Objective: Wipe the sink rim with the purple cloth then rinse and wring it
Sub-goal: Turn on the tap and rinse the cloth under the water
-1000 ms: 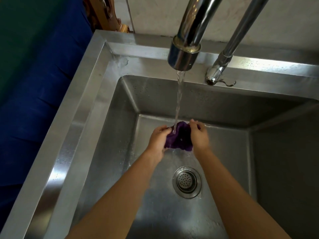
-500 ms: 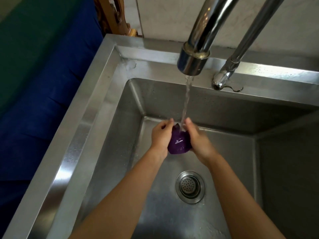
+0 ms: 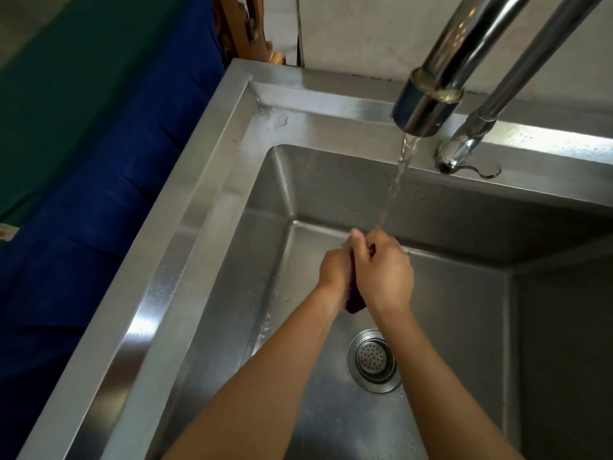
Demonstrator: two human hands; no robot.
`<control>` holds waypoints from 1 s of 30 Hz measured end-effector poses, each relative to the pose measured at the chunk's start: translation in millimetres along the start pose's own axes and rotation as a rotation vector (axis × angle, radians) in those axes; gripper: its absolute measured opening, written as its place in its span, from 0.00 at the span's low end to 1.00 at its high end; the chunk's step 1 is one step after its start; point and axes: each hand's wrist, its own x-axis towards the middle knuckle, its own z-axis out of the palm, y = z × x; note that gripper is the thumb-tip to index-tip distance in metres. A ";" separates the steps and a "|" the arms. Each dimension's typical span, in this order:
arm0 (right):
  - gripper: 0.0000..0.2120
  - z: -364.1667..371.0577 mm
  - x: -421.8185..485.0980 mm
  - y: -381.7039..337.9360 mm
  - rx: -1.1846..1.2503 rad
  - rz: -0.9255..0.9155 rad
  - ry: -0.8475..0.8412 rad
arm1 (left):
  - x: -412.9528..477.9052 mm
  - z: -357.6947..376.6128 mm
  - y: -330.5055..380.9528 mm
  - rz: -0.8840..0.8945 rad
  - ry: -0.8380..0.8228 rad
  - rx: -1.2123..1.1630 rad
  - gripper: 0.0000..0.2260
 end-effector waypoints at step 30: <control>0.18 7.9 43.5 33.1 0.282 0.305 -0.130 | -9.7 9.9 4.3 0.249 0.259 0.258 0.17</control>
